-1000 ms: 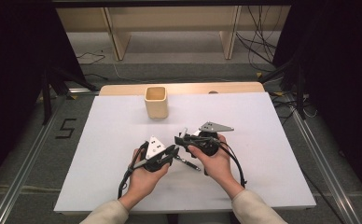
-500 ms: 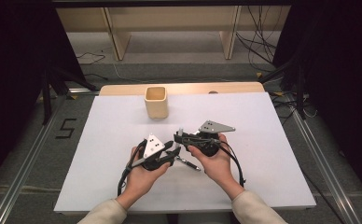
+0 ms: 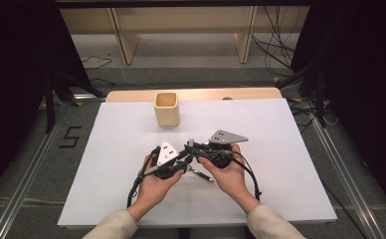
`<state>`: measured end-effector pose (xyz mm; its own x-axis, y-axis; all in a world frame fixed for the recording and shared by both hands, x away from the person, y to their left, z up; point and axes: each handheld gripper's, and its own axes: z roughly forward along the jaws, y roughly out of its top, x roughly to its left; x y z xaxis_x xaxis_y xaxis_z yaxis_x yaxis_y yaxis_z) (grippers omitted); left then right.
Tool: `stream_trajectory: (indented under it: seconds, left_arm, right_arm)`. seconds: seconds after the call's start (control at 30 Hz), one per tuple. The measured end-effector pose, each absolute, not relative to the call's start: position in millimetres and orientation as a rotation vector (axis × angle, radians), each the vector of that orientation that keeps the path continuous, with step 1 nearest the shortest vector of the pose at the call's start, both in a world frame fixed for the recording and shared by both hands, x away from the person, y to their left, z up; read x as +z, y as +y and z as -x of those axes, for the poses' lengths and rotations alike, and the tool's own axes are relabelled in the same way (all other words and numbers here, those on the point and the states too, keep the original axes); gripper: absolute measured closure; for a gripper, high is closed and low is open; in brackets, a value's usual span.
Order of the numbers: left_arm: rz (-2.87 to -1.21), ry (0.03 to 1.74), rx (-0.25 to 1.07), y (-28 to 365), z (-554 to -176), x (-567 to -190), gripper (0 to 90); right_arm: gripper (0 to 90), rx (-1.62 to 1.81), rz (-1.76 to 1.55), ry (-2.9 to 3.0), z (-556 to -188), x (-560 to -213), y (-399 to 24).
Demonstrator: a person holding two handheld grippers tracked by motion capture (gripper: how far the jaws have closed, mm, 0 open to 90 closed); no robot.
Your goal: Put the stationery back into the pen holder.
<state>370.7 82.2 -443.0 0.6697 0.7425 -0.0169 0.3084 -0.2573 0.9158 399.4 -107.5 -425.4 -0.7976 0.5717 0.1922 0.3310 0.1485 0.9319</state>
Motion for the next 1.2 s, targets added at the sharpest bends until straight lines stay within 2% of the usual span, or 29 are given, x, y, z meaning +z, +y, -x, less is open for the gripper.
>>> stream_trajectory:
  seconds: [0.07, 0.1, 0.2, 0.23, 0.27, 0.3, 0.37, 0.4, 0.63, 1.2]
  left_arm:
    - [-1.838, 0.835, 0.515, 81.3, -371.1, -442.7, 74.0]
    - [-1.834, 0.833, 0.511, 80.6, -371.2, -442.8, 77.6]
    - [-1.845, 0.829, 0.530, 78.7, -370.9, -442.7, 78.2]
    - [-1.842, 0.829, 0.531, 78.6, -371.0, -442.6, 78.4]
    - [-1.835, 0.833, 0.528, 78.8, -371.4, -442.3, 78.4]
    - [-1.835, 0.834, 0.529, 80.1, -372.3, -441.7, 78.3]
    - [-1.824, 0.848, 0.541, 84.0, -374.3, -440.7, 78.4]
    - [-1.818, 0.855, 0.544, 86.4, -375.5, -440.1, 78.4]
    - [-1.762, 0.906, 0.576, 105.0, -382.2, -432.7, 78.4]
    - [-1.712, 0.943, 0.642, 125.4, -394.8, -423.6, 78.4]
  right_arm:
    - [79.0, 1.708, -0.885, 2.211, -399.3, -425.2, -107.5]
    - [78.9, 1.709, -0.886, 2.207, -399.5, -425.1, -108.0]
    - [78.7, 1.704, -0.885, 2.207, -399.8, -425.4, -108.3]
    - [74.0, 1.699, -0.885, 2.211, -400.2, -425.0, -108.7]
    - [74.0, 1.699, -0.885, 2.211, -400.2, -425.0, -108.7]
    - [64.7, 1.694, -0.887, 2.207, -401.2, -425.0, -110.1]
    - [62.5, 1.683, -0.895, 2.202, -401.5, -424.9, -111.5]
    - [56.1, 1.675, -0.910, 2.186, -402.2, -425.0, -115.0]
    - [44.4, 1.640, -0.937, 2.157, -402.0, -428.9, -128.2]
    - [38.9, 1.391, -0.941, 2.269, -400.3, -457.2, -146.0]
